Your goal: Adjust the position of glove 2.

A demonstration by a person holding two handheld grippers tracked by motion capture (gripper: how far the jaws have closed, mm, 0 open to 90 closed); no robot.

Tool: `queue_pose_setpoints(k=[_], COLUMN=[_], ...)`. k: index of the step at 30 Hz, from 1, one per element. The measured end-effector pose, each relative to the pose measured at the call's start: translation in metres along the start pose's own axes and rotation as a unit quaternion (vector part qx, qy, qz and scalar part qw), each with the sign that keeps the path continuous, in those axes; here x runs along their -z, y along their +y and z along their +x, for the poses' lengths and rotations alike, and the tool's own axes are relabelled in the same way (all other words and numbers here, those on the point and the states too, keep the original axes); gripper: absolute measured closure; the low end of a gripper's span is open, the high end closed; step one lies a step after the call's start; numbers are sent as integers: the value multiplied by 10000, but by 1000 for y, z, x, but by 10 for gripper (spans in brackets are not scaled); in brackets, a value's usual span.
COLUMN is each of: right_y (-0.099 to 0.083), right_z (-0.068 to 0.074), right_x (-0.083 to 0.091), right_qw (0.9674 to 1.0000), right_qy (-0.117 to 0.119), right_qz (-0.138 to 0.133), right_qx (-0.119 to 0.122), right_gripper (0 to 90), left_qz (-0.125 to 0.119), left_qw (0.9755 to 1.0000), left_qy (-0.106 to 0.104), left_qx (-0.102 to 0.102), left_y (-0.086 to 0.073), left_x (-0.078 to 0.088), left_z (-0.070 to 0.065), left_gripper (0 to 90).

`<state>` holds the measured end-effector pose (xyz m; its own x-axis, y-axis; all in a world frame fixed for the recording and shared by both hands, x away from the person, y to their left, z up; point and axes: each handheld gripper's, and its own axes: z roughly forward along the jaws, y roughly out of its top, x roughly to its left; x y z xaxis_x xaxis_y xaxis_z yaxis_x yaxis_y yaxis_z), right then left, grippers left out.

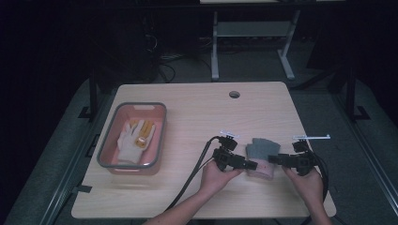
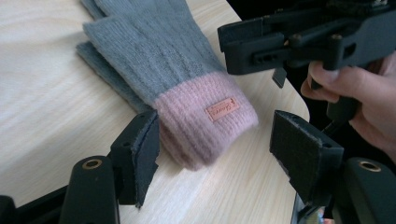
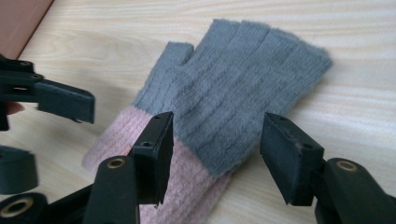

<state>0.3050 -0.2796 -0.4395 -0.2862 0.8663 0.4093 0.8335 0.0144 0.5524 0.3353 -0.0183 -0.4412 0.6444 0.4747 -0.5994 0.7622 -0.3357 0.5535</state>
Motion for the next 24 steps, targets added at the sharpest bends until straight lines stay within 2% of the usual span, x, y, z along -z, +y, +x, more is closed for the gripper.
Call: queue_pose_setpoints(k=[7, 12, 19, 24], right_y=[-5, -5, -7, -12], right_z=[-5, -6, -6, -9], right_x=[-3, -6, -12, -15], right_qw=[9997, 9996, 9994, 9988], right_qy=[128, 155, 91, 160], right_qz=[14, 59, 151, 131], right_qx=[-187, -234, -304, -437], right_gripper=[428, 428, 430, 434], left_qz=[8, 69, 215, 280], left_qw=[9994, 9989, 9986, 9984], left_qy=[6, -54, -6, 64], left_qx=[346, 460, 477, 477], left_y=[1, 0, -2, -3], left_x=[-11, -18, -27, -30], left_z=[8, 12, 13, 14], left_gripper=[336, 364, 385, 395])
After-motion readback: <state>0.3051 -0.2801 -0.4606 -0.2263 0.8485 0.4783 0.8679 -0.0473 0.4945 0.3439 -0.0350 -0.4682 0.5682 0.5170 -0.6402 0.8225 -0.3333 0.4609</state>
